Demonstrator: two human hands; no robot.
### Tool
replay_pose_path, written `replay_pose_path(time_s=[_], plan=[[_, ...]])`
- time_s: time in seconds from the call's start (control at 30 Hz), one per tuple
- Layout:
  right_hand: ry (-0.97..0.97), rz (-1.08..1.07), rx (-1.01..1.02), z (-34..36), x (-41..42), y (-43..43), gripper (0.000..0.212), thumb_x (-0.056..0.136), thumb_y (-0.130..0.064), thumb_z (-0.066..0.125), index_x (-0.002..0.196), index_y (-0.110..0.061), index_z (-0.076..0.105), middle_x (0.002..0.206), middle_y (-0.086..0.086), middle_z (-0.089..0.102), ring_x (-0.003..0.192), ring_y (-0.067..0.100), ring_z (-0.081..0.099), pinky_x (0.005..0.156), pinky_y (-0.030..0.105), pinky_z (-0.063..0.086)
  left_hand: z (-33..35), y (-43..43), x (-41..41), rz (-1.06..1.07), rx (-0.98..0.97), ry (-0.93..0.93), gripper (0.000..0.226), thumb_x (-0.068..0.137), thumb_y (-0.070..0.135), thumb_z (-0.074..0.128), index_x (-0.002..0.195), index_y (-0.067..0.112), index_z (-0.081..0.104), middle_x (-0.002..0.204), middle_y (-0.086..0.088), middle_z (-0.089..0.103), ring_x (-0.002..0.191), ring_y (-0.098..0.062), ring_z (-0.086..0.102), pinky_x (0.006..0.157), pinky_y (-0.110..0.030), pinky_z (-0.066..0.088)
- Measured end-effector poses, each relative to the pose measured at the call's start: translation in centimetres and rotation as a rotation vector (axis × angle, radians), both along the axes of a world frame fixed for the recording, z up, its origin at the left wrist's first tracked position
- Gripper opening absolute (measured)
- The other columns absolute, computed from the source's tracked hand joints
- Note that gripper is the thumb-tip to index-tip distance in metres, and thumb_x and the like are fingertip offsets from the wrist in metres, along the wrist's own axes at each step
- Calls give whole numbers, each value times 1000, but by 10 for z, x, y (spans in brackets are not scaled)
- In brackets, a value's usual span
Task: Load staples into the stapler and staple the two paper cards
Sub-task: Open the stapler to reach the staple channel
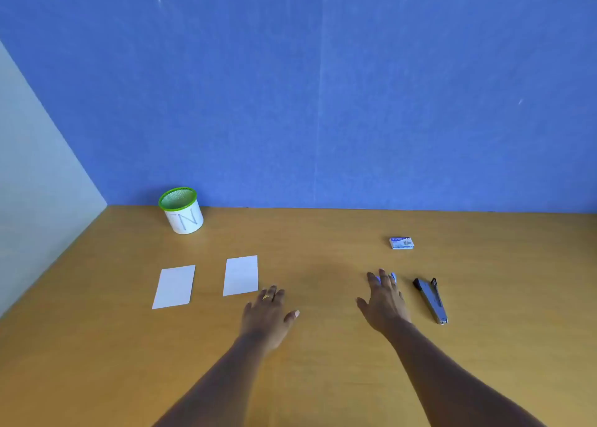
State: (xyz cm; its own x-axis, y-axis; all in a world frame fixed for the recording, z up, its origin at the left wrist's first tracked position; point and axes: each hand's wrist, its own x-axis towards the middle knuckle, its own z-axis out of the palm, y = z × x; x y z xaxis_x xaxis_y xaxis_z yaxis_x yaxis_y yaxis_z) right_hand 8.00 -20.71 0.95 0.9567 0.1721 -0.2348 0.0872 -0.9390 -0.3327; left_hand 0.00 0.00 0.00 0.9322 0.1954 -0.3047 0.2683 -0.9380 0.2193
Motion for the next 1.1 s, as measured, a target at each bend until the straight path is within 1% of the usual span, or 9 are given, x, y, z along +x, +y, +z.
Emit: replay_pose_path(time_s=[0.17, 0.33, 0.5, 0.63, 0.77, 0.87, 0.97, 1.03, 1.1], plan=[[35, -46, -23, -7, 15, -10, 62, 95, -29, 47, 148, -21, 16, 158, 7, 2, 146, 24, 3, 116, 38, 19, -7, 3, 10, -27, 5, 51, 63, 97, 50, 30, 149, 17, 15, 159, 3, 7, 147, -16, 7, 115, -38, 24], [55, -61, -20, -16, 24, -15, 60, 95, -24, 47, 147, -22, 19, 158, 6, 3, 145, 24, 9, 113, 39, 29, -14, 4, 18, -53, 15, 47, 62, 97, 49, 31, 148, 17, 18, 159, 3, 8, 147, -14, 7, 112, -35, 29], [23, -87, -20, -20, 24, -12, 55, 95, -16, 46, 145, -23, 24, 153, 3, 14, 138, 24, 21, 104, 38, 40, -17, 4, 20, -65, 11, 62, 62, 96, 49, 32, 148, 18, 20, 159, 3, 6, 147, -14, 6, 112, -34, 29], [-8, -92, -42, -21, 20, -10, 56, 89, 1, 42, 138, -24, 31, 142, 1, 29, 124, 26, 35, 93, 37, 46, -17, 4, 19, -65, 12, 59, 61, 96, 49, 32, 148, 19, 20, 159, 3, 6, 147, -14, 7, 113, -34, 27], [-37, -54, -58, -21, 12, -5, 58, 86, 10, 40, 134, -23, 36, 135, 3, 35, 117, 25, 39, 86, 33, 50, -18, 3, 19, -53, -7, 79, 62, 96, 50, 34, 148, 20, 19, 159, 3, 5, 147, -15, 5, 114, -38, 26], [-19, -18, -11, -19, 6, 2, 55, 87, 9, 42, 132, -23, 38, 133, 3, 35, 116, 24, 39, 85, 30, 50, -21, 1, 16, -59, -10, 103, 63, 95, 50, 35, 149, 20, 18, 160, 2, 3, 147, -17, 3, 115, -43, 22], [34, -19, 93, -15, 2, 13, 50, 89, 8, 40, 129, -22, 43, 132, 4, 38, 116, 25, 42, 86, 29, 46, -22, -1, 11, -51, -40, 109, 64, 95, 50, 36, 149, 21, 17, 160, 3, 1, 147, -17, 0, 116, -45, 17], [63, -38, 195, -13, 0, 22, 47, 89, 5, 42, 128, -22, 45, 130, 5, 41, 113, 25, 47, 88, 31, 48, -19, -3, 9, -13, -101, 113, 64, 95, 50, 37, 149, 20, 20, 160, 4, 2, 147, -16, 0, 116, -44, 16], [77, -56, 290, -8, -1, 31, 45, 89, 2, 45, 127, -21, 46, 129, 5, 42, 109, 25, 51, 87, 32, 49, -15, -6, 9, 60, -219, 92, 62, 94, 49, 41, 146, 19, 27, 159, 2, 11, 146, -15, 8, 116, -38, 20]])
